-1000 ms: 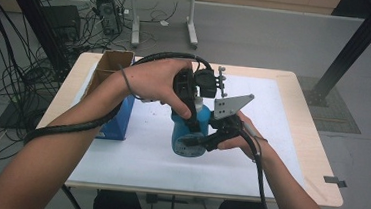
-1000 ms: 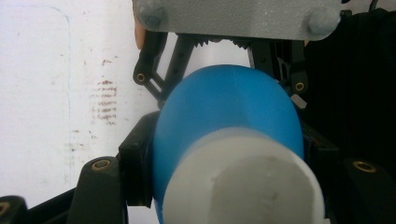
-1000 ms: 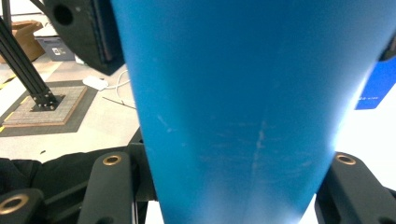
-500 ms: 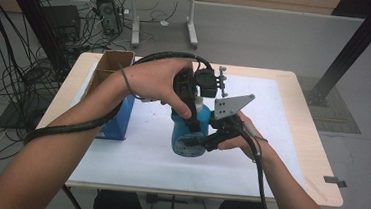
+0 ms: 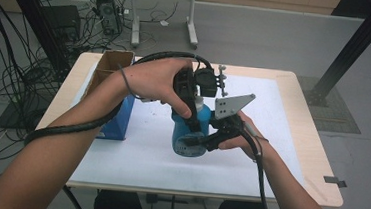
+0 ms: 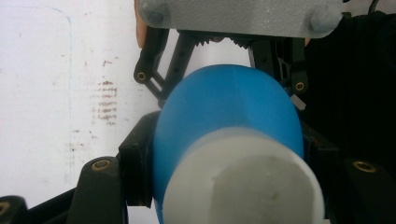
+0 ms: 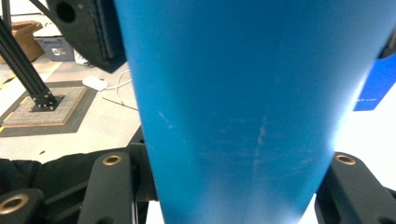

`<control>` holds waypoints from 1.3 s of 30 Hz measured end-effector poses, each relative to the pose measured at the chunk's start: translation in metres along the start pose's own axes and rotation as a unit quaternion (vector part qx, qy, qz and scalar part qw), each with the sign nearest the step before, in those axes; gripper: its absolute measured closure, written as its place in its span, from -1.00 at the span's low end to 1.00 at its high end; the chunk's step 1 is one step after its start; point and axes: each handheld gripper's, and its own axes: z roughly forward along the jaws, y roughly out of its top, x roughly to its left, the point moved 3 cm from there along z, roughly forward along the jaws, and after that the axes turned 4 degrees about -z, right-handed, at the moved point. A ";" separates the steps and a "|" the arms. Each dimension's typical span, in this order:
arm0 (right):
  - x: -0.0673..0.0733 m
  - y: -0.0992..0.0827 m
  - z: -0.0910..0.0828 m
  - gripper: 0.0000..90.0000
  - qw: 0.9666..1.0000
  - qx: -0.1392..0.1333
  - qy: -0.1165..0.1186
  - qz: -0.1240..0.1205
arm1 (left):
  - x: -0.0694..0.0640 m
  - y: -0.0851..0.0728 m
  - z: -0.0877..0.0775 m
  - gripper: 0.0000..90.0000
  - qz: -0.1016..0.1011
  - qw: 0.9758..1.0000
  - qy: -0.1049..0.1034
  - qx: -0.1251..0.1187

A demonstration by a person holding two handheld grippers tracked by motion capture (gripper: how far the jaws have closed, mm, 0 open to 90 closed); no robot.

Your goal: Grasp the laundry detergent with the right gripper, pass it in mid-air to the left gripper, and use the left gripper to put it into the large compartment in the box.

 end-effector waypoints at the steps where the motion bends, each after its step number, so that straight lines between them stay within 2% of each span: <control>1: 0.000 0.000 0.000 -0.02 1.000 -0.001 0.001 0.002 | 0.000 0.000 0.000 -0.17 0.000 1.000 0.000 0.000; 39: -0.002 0.000 0.003 -0.02 1.000 0.001 0.002 0.000 | 0.003 -0.003 0.000 -0.17 -0.007 1.000 -0.001 0.001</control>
